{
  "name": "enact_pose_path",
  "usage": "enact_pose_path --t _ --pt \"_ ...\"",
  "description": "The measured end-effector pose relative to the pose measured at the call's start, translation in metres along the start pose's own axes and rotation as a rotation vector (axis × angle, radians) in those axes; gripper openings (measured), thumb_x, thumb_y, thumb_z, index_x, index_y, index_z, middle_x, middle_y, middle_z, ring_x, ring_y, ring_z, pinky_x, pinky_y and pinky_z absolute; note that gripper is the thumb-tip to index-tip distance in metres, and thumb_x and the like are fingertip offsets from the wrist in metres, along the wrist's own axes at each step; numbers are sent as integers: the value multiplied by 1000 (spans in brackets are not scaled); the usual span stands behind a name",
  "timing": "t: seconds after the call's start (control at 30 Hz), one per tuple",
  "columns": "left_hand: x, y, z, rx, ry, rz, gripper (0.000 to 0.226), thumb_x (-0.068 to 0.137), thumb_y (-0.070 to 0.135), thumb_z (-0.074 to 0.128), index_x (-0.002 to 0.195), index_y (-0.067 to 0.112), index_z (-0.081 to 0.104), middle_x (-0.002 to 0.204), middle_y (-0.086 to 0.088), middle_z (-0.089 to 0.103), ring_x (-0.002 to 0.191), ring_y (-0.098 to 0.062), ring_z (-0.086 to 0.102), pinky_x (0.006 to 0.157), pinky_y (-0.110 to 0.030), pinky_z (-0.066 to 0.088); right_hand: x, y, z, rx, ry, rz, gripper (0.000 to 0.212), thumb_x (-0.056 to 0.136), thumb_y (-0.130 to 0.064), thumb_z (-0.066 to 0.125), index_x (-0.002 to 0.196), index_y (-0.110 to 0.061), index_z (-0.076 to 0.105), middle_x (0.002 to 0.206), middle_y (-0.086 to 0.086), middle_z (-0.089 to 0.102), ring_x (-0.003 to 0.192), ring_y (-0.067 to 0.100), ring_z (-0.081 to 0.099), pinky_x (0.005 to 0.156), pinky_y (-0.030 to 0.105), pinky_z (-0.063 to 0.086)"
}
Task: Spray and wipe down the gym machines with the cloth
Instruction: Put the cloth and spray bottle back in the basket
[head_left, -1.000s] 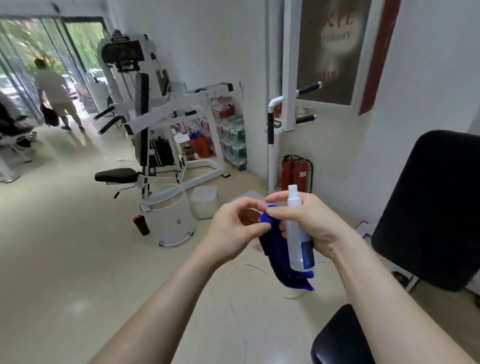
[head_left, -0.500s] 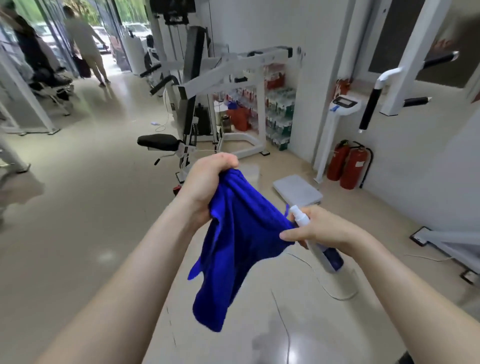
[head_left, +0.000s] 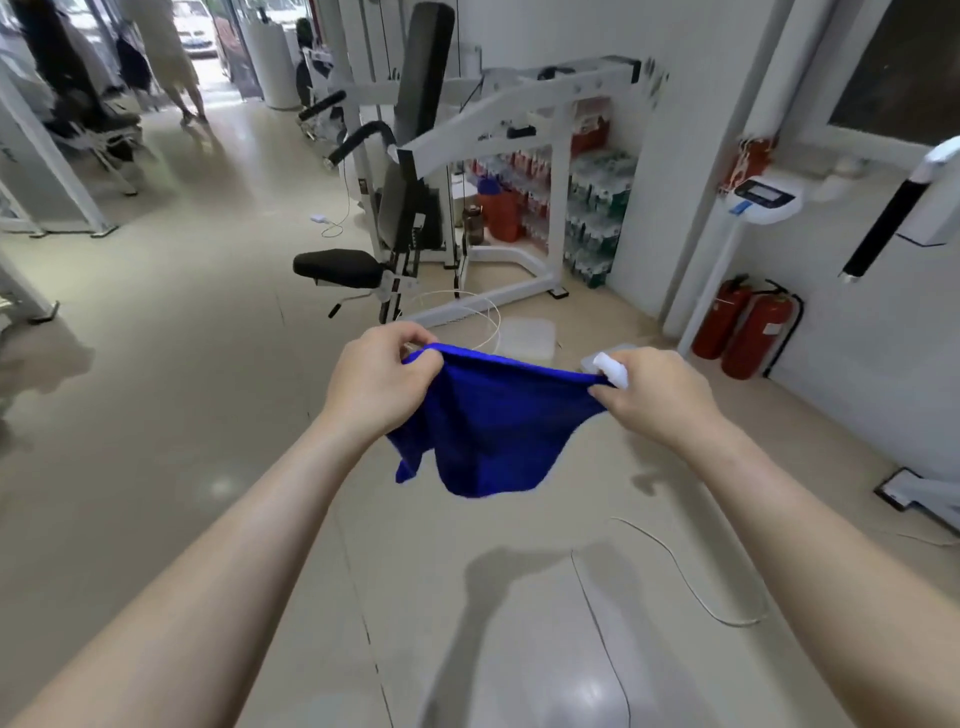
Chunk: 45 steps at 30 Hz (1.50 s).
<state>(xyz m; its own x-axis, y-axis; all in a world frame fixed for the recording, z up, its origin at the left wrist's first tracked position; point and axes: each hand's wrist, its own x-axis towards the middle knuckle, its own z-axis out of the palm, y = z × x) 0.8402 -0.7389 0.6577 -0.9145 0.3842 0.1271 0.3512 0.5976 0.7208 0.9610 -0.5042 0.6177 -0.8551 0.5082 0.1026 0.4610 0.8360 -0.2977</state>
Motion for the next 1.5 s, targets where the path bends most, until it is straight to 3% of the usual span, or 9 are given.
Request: enact_pose_path --t 0.2,0.43,0.57,0.67,0.9,1.1,1.27,1.4,1.5 --pt "80 -24 33 -256 -178 -298 19 91 28 43 77 15 47 71 -6 38 63 -20 37 55 -29 25 74 -10 33 72 -44 181 22 87 -28 57 71 -13 53 62 2 58 62 25 54 48 28 32" --pt "173 -54 92 -828 -345 -594 31 94 27 52 65 18 49 49 4 45 43 -12 40 45 -21 33 184 -37 56 995 -569 290 20 84 -10 66 70 -4 52 51 13 50 39 21 45 42 23 39" --pt "217 -53 131 -933 -617 -379 18 95 22 58 111 17 67 89 -10 72 86 -22 66 75 -33 48 254 -51 78 1026 -741 182 5 84 0 55 86 0 60 53 10 52 44 17 48 46 26 41" --pt "270 -66 146 -915 -547 -342 51 77 6 74 124 23 60 110 -10 70 99 -24 69 80 -34 55 309 -49 83 1030 -863 151 27 86 5 49 80 -9 72 61 10 54 49 16 48 52 28 38" --pt "382 -68 161 -439 -455 -135 48 80 -3 51 104 35 67 73 9 67 53 -3 53 51 -16 41 417 -57 119 928 -592 160 12 83 1 60 82 -8 67 70 10 60 55 17 53 56 27 47" --pt "538 -106 167 -523 -566 -319 56 74 -13 34 99 19 72 80 -6 69 69 -16 61 55 -19 48 542 -54 179 998 -608 214 44 85 -6 68 122 -27 56 112 -2 64 69 17 64 63 31 56" --pt "631 -129 180 -395 -648 -311 61 73 -13 38 80 35 75 65 2 68 61 -15 58 53 -23 47 619 -68 223 923 -456 287 14 83 -7 67 95 -13 70 74 4 67 63 17 59 60 28 49" --pt "692 -164 200 -214 -461 -197 47 75 -9 53 81 35 70 78 4 68 76 -21 66 67 -35 56 673 -68 255 705 -219 280 10 83 -14 64 89 -11 71 83 7 70 77 23 63 68 36 50" --pt "721 -190 222 -30 -442 -178 29 72 -6 65 84 21 70 77 7 64 68 -10 60 55 -12 47 703 -61 279 488 -221 168 12 86 -17 60 88 -11 70 81 7 66 77 26 60 67 38 47"
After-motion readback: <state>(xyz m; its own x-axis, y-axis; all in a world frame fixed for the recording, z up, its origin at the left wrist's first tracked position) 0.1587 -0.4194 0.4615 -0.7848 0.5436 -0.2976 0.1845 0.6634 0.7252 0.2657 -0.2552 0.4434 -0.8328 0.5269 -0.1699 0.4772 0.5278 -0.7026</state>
